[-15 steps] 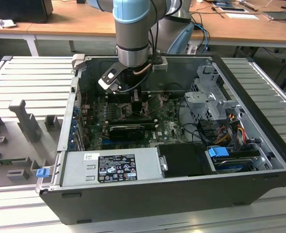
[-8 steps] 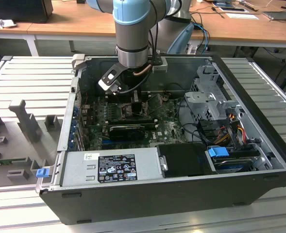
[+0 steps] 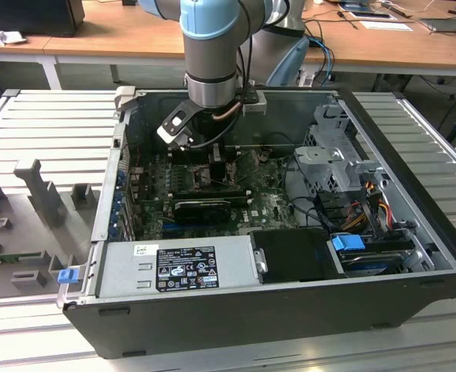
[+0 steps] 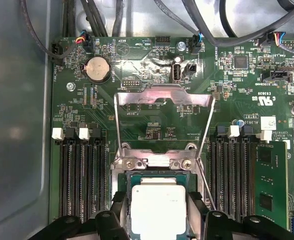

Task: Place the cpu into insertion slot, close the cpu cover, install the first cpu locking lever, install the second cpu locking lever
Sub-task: 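Place the cpu into insertion slot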

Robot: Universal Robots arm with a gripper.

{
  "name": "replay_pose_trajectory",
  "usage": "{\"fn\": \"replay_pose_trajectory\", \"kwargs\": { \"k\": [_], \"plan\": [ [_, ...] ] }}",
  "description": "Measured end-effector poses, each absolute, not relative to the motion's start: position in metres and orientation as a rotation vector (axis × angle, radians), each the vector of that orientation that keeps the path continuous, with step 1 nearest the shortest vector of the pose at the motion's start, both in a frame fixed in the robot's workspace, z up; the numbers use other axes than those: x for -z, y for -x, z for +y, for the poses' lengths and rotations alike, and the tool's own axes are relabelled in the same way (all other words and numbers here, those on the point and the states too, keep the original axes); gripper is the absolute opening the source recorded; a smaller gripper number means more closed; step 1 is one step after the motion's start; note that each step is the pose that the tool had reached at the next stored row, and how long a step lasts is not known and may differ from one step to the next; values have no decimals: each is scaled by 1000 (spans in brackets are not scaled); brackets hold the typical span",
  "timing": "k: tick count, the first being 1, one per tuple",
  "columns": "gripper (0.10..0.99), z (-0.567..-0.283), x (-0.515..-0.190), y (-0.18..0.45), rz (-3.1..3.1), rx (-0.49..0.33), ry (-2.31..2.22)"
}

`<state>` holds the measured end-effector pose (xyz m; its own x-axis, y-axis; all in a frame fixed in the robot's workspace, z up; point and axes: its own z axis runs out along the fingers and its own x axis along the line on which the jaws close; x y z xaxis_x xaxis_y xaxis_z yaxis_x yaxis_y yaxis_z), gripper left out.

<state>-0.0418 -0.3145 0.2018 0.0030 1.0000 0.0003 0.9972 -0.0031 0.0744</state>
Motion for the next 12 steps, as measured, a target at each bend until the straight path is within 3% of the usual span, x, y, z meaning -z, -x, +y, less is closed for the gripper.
{"fn": "replay_pose_trajectory", "kwargs": {
  "k": [6, 9, 11, 12],
  "plan": [
    [588, -315, -210, 42, 2179, -79, -2186],
    [278, -316, -211, 42, 2179, -78, -2185],
    [278, -316, -211, 42, 2178, -78, -2185],
    [216, -316, -211, 42, 2178, -77, -2185]
  ]
}}
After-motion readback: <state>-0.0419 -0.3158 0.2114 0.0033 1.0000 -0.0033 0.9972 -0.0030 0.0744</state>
